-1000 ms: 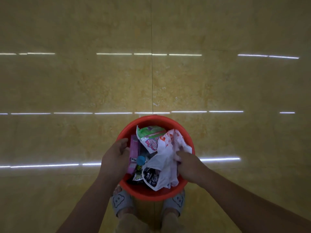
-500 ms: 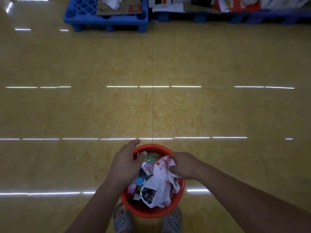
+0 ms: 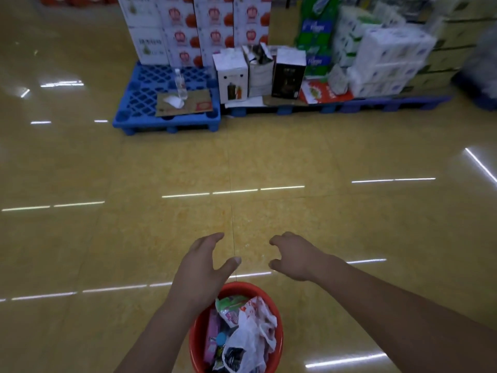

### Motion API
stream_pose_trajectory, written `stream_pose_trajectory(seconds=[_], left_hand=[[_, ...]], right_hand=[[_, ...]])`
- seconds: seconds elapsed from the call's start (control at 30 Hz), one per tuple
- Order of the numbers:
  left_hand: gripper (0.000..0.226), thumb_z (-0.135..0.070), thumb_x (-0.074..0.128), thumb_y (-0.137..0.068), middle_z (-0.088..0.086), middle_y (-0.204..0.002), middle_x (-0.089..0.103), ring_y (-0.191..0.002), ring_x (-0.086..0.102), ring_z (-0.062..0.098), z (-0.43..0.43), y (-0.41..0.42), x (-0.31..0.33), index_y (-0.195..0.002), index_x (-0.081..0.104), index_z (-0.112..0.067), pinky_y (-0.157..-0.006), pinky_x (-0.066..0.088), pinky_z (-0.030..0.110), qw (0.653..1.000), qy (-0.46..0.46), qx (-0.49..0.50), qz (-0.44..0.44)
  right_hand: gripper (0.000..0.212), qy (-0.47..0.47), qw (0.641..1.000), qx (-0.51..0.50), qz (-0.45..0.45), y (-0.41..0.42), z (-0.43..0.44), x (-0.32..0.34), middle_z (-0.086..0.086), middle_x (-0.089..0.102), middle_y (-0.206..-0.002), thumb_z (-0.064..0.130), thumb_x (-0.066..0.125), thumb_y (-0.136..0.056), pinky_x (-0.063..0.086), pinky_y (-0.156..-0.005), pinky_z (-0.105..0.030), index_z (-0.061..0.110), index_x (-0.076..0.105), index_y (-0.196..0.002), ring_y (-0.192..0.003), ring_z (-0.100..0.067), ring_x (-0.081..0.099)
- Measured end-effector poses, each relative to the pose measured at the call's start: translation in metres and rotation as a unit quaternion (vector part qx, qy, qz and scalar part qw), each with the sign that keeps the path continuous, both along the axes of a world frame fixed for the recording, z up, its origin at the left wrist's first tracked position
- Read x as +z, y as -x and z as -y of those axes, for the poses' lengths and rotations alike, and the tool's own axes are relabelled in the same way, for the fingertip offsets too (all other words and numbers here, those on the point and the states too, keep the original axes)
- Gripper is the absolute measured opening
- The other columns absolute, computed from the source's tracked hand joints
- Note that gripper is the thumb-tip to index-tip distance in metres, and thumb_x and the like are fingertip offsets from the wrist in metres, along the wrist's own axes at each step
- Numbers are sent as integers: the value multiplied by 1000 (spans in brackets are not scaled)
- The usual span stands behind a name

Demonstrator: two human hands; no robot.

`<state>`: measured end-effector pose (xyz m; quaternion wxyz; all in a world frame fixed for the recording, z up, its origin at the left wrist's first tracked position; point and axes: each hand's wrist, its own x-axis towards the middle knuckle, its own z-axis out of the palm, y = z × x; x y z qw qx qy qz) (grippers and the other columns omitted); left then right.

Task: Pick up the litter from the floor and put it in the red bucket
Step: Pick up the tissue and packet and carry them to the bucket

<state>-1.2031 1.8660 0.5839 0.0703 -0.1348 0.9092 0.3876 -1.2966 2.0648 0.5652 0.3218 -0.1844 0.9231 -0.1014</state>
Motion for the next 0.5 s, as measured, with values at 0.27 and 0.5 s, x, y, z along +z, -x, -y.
stream_pose_trajectory(seconds=[0.27, 0.5], left_hand=[[71, -48, 70, -83, -6, -145, 42, -130, 42, 10, 40, -10, 91, -144, 42, -27, -96, 32, 19, 996, 28, -47, -65], [73, -50, 70, -82, -9, -146, 39, -131, 39, 8, 65, -13, 164, -145, 40, -27, -97, 31, 19, 984, 44, -103, -136]], right_hand=[[68, -2, 996, -54, -65, -27, 16, 94, -11, 40, -142, 42, 63, -89, 44, -103, -38, 16, 37, -146, -125, -28, 48], [68, -2, 986, -110, -125, -52, 26, 167, -11, 37, -145, 42, 63, -89, 43, -104, -39, 16, 36, -147, -128, -29, 47]])
